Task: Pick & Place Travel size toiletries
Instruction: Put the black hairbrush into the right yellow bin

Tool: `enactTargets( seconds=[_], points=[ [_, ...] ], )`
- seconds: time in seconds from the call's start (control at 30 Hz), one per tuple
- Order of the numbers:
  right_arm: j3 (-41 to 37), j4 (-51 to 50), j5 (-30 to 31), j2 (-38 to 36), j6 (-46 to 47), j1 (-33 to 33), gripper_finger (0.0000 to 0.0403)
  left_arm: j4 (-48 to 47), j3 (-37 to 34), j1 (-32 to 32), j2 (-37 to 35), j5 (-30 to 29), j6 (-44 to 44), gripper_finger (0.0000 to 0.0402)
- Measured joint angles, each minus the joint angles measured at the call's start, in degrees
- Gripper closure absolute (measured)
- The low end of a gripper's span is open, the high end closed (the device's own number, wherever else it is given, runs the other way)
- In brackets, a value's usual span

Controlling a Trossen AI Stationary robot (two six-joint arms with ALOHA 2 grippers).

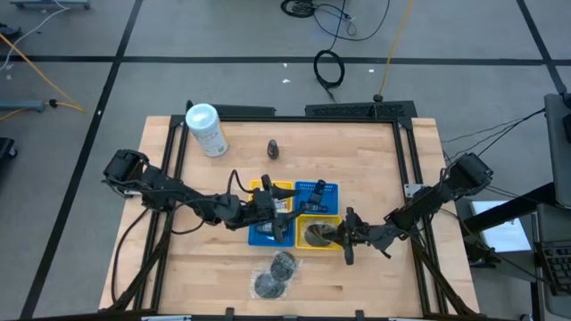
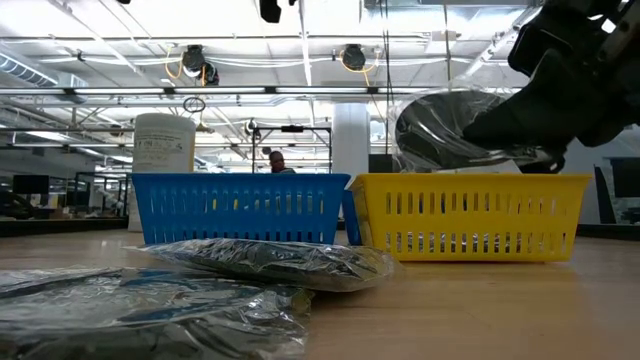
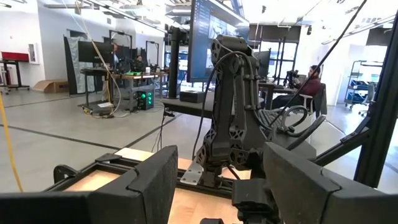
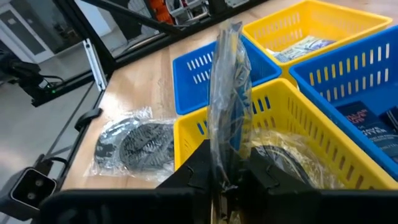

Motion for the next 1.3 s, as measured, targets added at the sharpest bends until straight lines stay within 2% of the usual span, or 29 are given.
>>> enactTargets(
  seconds=[0.2, 0.47, 0.9, 1.13, 1.3],
  points=[
    [0.00, 0.02, 0.00, 0.00, -1.54, 0.00, 0.0375, -0.02, 0.00, 0.00, 0.00, 0.00, 0.00, 0.0167],
    [0.00, -0.19, -0.01, 0.00, -2.82, 0.00, 0.0321, -0.02, 0.00, 0.00, 0.00, 0.00, 0.00, 0.0167],
    [0.00, -0.66, -0.17, 0.00, -3.78, 0.00, 0.0281, -0.02, 0.00, 0.00, 0.00, 0.00, 0.00, 0.0167],
    [0.00, 5.62, 0.04, -0.01, -12.12, -0.04, 0.0241, -0.09, 0.00, 0.00, 0.02, 0.00, 0.00, 0.0167],
    [0.00, 13.51, 0.22, -0.02, -22.89, -0.04, 0.0214, -0.20, 0.00, -0.02, 0.02, 0.00, 0.02, 0.0167]
  ],
)
